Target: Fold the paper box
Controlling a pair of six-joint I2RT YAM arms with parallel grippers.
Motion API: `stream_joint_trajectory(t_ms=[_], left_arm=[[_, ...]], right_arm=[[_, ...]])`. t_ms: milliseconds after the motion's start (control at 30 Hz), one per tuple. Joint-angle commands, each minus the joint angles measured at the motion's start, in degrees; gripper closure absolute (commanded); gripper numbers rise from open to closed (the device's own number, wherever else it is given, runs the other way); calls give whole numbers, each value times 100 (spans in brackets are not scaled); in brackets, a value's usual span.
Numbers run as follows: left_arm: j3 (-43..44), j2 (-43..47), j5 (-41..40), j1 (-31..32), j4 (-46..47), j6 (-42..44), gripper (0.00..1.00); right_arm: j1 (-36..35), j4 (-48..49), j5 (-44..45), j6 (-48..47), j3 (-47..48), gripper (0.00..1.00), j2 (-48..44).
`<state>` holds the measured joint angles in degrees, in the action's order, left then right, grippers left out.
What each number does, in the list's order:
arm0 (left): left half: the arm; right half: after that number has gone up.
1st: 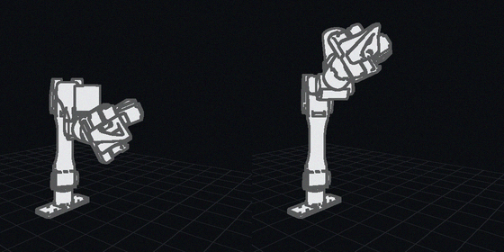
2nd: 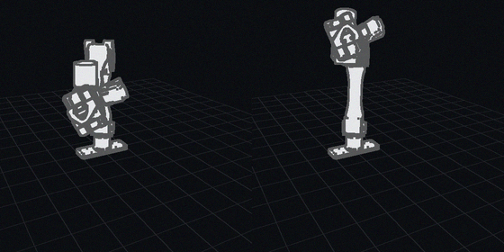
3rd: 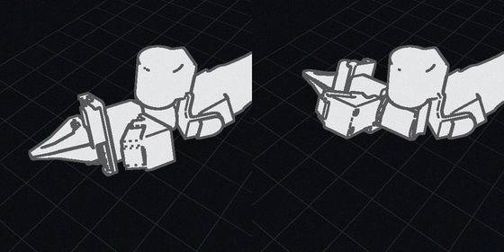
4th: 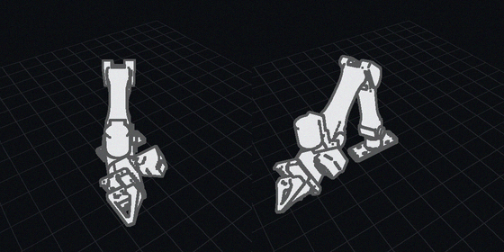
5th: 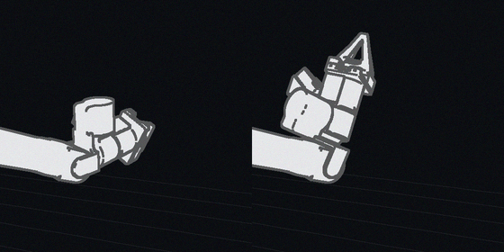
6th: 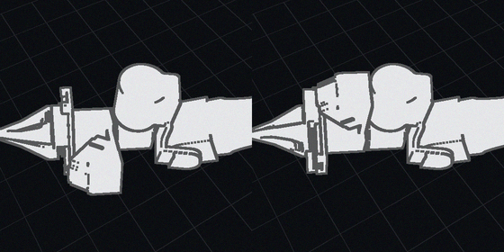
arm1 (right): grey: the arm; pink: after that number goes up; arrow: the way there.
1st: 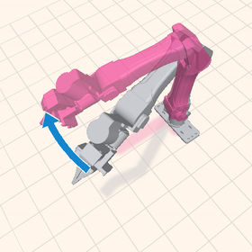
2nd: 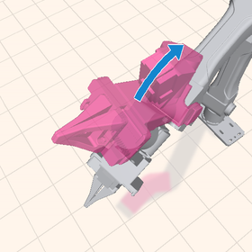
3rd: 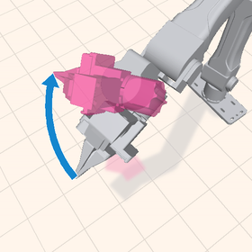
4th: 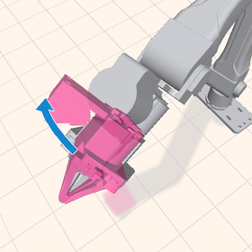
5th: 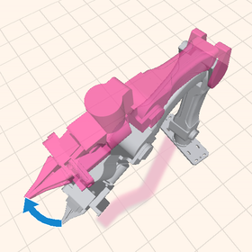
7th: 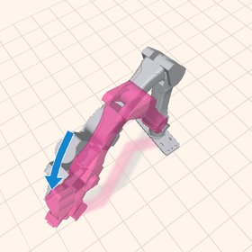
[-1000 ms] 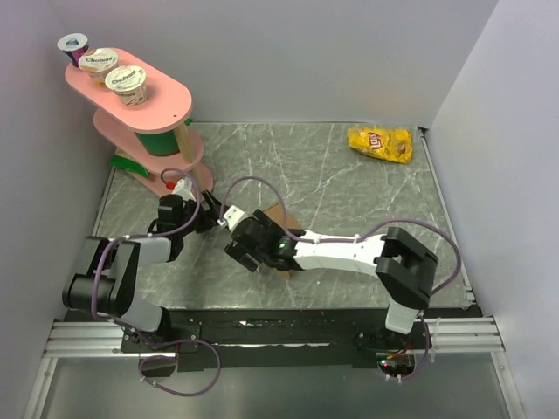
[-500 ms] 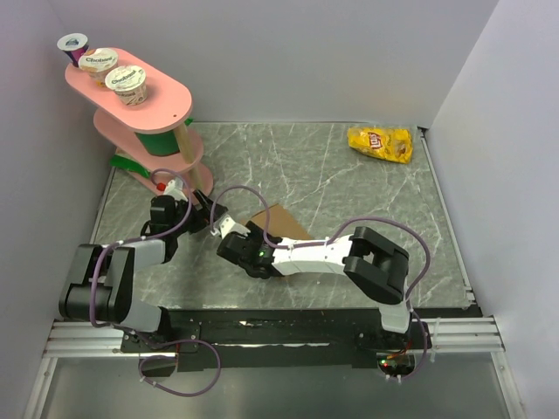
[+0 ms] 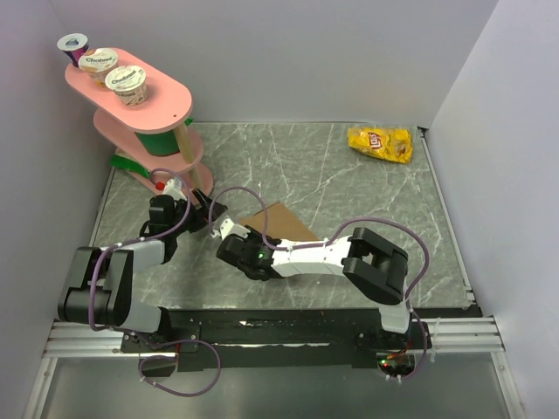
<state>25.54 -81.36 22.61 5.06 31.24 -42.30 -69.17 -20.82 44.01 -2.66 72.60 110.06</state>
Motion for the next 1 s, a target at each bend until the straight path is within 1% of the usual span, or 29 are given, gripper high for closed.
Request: stream_joint_trajectory(t_ms=[0,67,200,267,467,667,700,733,833,967], left_arm=[[21,261,121,-23,31,-41,5],[-5,349,138,-23,40,-32,5],[-5,314,200,-23,66,-50,5],[-75,244,253,-23,145,-85,5],[-286,-213,472,-23,452,-155,10],[-366,-529,683,-14,803,-217,11],[-348,-643,788,-14,883,-243,11],[-331,-688,815,-5,944,-269,11],[-260,-793,807,30,928,-252,12],[-260,-802,833,30,936,-243,12]], right_arm=[[-18,-27,99,-51,-62,67,-257],[0,-28,-23,-173,-88,67,-485],[210,34,-533,-279,-237,68,-968],[316,8,-797,-314,-290,69,-1048],[316,51,-841,-280,-448,68,-1066],[176,69,-885,19,-422,66,-794],[106,8,-964,63,-404,64,-671],[79,-27,-999,177,-352,53,-601],[-27,-28,-1183,335,-369,40,-451],[-53,122,-1509,643,-448,30,-450]])
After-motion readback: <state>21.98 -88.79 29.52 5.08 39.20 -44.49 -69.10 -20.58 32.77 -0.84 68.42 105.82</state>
